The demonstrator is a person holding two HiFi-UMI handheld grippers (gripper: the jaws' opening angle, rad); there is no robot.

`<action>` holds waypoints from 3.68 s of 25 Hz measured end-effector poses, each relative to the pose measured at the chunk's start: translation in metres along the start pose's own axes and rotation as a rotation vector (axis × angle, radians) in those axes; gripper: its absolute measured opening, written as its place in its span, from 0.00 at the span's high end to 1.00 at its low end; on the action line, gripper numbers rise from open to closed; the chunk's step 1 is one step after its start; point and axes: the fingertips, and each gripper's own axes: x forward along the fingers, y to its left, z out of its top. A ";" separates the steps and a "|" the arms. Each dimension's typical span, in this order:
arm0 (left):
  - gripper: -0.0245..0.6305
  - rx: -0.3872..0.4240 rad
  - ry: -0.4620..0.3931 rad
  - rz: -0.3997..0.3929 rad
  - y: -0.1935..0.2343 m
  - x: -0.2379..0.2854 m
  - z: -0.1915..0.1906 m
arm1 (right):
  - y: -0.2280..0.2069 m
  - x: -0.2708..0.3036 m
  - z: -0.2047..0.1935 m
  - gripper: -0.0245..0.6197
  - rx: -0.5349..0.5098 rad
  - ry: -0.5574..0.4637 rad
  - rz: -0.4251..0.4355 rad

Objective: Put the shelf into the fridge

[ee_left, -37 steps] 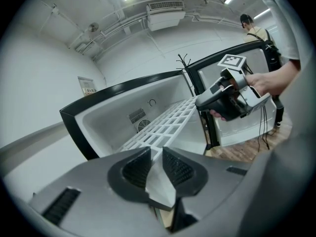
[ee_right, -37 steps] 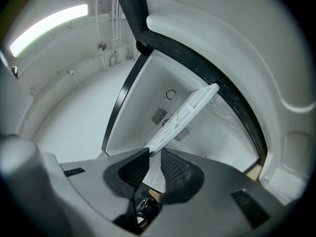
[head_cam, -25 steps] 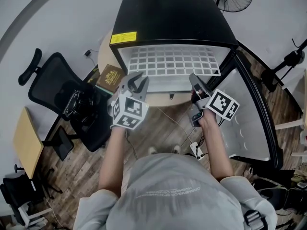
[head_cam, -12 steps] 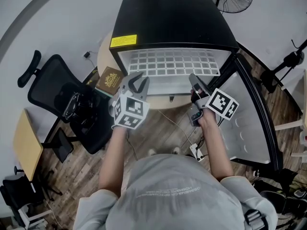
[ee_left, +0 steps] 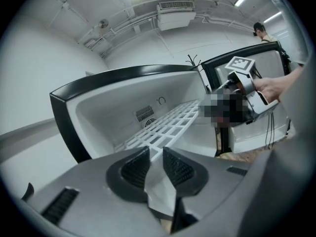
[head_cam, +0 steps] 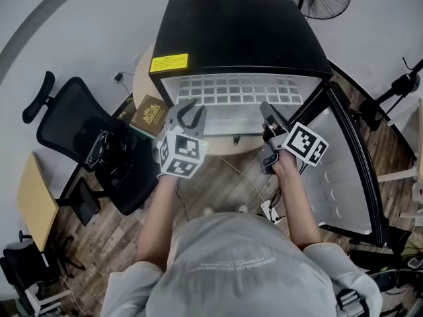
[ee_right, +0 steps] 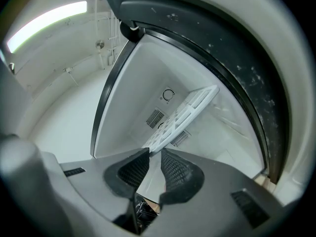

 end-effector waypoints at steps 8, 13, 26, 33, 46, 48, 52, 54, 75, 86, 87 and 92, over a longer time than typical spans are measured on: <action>0.85 -0.031 -0.019 0.022 0.006 0.010 0.002 | -0.004 0.009 0.006 0.83 -0.009 -0.024 -0.007; 0.85 -0.062 -0.028 0.033 0.009 0.015 0.002 | -0.006 0.015 0.008 0.83 0.001 -0.035 0.004; 0.85 -0.091 -0.056 0.110 0.020 0.032 0.005 | -0.012 0.033 0.017 0.83 0.015 -0.044 0.021; 0.85 -0.121 -0.027 0.151 0.023 0.037 0.005 | -0.014 0.039 0.019 0.82 0.020 -0.044 0.040; 0.84 -0.175 0.022 0.197 0.027 0.042 0.007 | -0.013 0.047 0.024 0.82 0.027 -0.051 0.046; 0.84 -0.164 0.020 0.200 0.027 0.043 0.006 | -0.013 0.047 0.023 0.82 0.025 -0.048 0.048; 0.84 -0.158 0.022 0.184 0.027 0.043 0.006 | -0.014 0.046 0.023 0.82 0.005 -0.022 0.027; 0.84 -0.160 0.019 0.175 0.027 0.042 0.006 | -0.014 0.045 0.023 0.82 -0.003 -0.002 0.005; 0.93 -0.344 -0.199 0.003 0.009 -0.065 0.013 | 0.039 -0.062 0.017 0.94 -0.455 -0.043 -0.054; 0.93 -0.173 -0.301 0.009 -0.005 -0.140 0.047 | 0.109 -0.112 0.002 0.94 -0.852 -0.041 -0.007; 0.93 -0.154 -0.303 0.013 -0.007 -0.145 0.048 | 0.114 -0.116 0.000 0.94 -0.865 -0.041 0.003; 0.93 -0.094 -0.308 0.041 -0.012 -0.173 0.055 | 0.134 -0.139 -0.010 0.94 -0.923 -0.041 0.033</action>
